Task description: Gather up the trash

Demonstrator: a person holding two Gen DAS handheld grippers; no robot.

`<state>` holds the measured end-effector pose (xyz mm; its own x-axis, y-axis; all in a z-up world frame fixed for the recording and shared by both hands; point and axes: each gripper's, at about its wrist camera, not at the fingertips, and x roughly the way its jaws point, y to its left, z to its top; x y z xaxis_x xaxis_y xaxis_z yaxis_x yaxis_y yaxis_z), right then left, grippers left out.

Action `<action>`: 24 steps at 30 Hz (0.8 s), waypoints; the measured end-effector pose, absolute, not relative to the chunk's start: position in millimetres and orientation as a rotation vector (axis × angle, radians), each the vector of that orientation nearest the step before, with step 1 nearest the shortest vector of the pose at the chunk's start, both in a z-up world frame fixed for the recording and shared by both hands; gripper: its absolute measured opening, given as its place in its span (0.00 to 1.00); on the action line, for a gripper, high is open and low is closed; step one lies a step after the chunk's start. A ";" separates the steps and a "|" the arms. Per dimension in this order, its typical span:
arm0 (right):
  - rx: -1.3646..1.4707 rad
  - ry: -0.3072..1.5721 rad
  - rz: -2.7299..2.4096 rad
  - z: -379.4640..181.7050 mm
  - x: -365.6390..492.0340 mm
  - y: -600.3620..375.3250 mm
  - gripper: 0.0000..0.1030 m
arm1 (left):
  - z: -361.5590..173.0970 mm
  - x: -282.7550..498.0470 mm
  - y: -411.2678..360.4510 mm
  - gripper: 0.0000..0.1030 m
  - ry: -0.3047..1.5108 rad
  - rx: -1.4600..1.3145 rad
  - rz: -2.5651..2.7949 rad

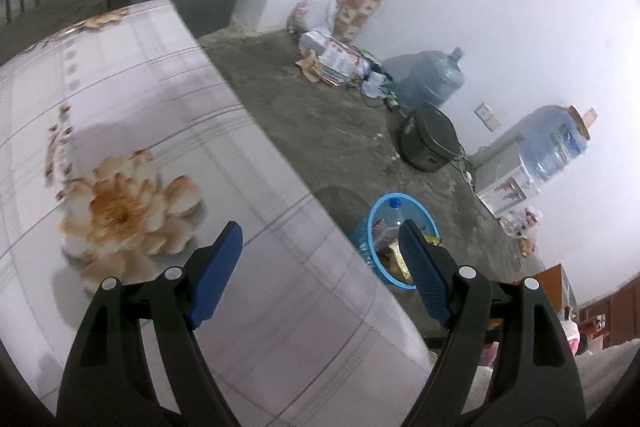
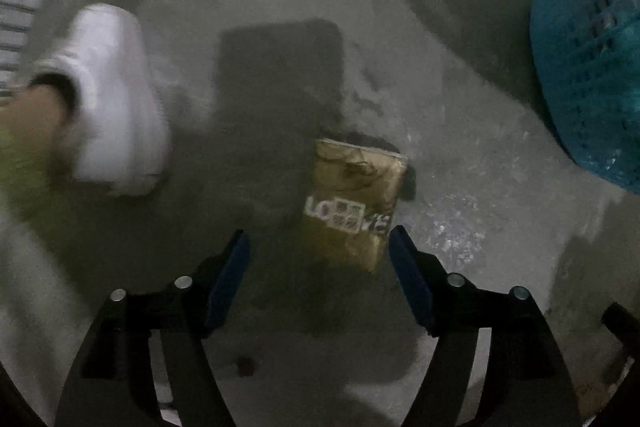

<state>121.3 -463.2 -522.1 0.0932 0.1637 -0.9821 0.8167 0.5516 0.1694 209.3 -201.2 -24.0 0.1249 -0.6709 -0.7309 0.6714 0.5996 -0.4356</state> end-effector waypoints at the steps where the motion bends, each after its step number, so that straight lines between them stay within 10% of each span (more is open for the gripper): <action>1: 0.914 1.443 -0.616 -530.4 122.1 -462.9 0.68 | -24.8 209.4 -198.5 0.74 1.069 -0.004 -0.967; 13: 0.842 1.441 -0.638 -522.0 107.1 -463.7 0.50 | -29.6 207.3 -172.7 0.74 1.076 -0.047 -0.917; 24: 0.887 0.837 -0.572 -280.1 -22.9 -471.4 0.51 | -12.4 191.5 -161.3 0.74 1.020 -0.086 -0.970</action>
<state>-22.9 -471.4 -280.1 0.5595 -0.0960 -0.8232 0.7322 0.5226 0.4367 191.5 -161.3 -12.4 0.1632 -0.7160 -0.6788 0.6417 0.5996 -0.4782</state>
